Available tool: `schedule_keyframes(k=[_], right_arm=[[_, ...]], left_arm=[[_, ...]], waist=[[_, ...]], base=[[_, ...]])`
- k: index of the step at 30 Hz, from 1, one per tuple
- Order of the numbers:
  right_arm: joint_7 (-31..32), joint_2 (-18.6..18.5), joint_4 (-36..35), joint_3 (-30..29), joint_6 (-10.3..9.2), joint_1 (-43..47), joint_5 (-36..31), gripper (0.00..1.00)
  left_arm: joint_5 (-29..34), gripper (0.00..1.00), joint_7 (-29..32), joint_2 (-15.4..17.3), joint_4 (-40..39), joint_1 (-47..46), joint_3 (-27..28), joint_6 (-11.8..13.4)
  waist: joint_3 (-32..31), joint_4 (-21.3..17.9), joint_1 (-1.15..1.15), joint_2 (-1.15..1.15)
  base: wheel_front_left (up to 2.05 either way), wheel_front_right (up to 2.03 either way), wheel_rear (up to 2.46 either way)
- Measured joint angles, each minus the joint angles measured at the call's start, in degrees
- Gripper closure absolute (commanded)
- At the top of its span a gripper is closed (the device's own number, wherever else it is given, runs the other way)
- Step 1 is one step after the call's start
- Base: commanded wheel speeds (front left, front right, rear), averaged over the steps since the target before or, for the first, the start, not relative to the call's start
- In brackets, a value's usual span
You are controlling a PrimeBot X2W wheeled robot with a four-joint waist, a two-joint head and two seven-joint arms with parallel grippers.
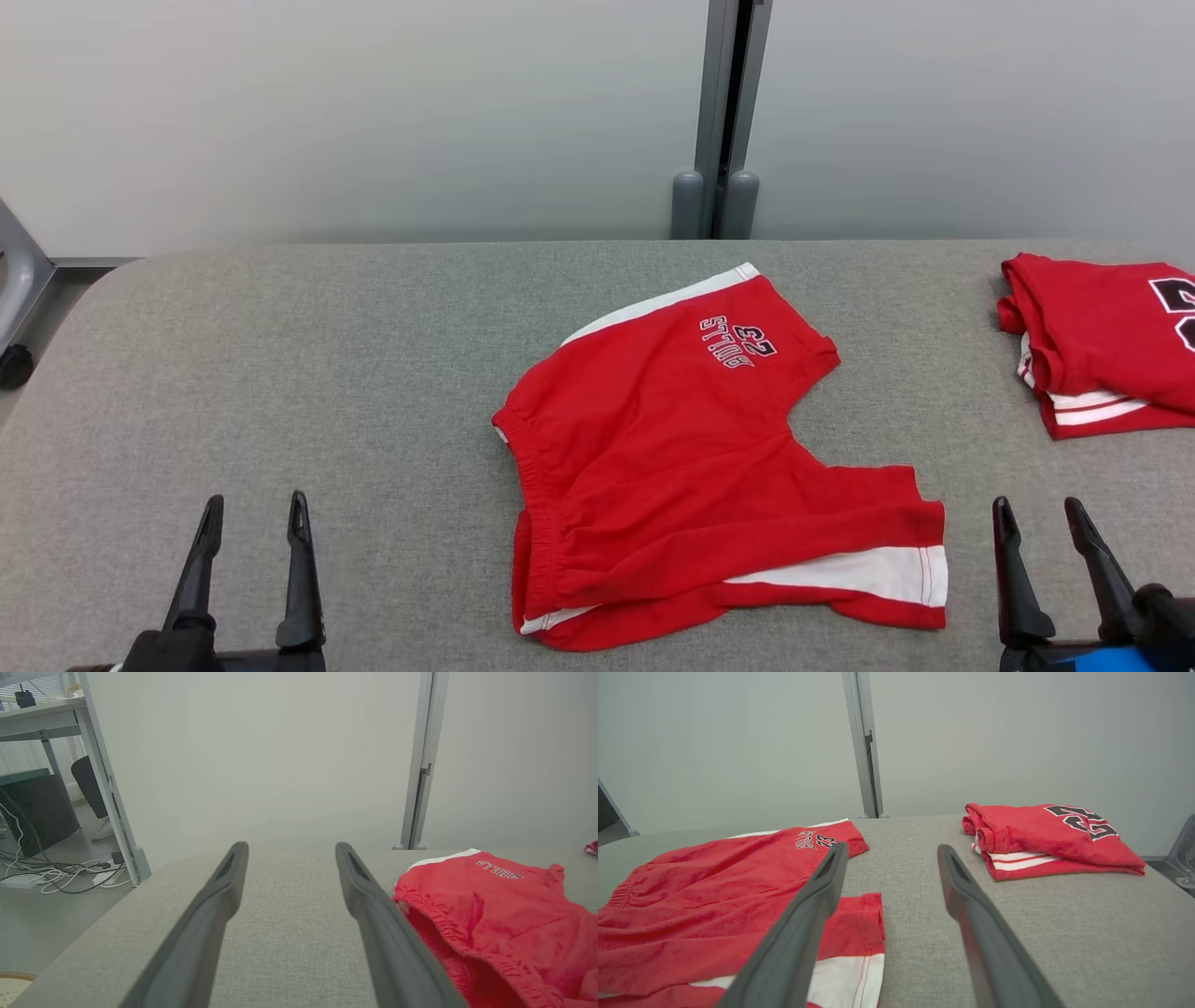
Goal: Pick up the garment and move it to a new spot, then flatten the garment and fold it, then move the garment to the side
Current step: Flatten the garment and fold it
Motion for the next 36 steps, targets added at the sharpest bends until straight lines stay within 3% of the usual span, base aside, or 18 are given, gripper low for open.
schedule_keyframes(k=[15,19,26,36], right_arm=[[0.2,0.4,1.2,-0.2,0.0,1.3,-1.5,0.0],[1.2,0.1,1.9,0.8,0.0,1.2,-1.6,0.0],[3.2,-1.0,6.2,3.3,0.0,0.8,-0.2,0.0],[3.6,-2.8,13.9,8.4,0.0,-1.4,3.0,0.0]], left_arm=[[2.2,0.0,0.0,-1.0,2.8,0.7,1.5,-0.6],[2.2,0.0,0.0,-1.6,2.7,0.7,1.2,-2.1],[1.4,0.0,0.0,-2.9,4.8,0.3,-4.8,-6.0],[-2.6,0.0,0.0,-1.2,12.5,-1.4,-17.5,-7.2]], waist=[[0.0,0.2,0.0,0.0],[0.0,0.1,0.0,0.0],[0.6,0.2,0.01,0.0],[2.0,0.2,0.01,0.0]], base=[[0.0,0.0,0.0],[0.0,0.0,0.0],[0.0,0.0,0.0],[0.0,0.0,0.0]])
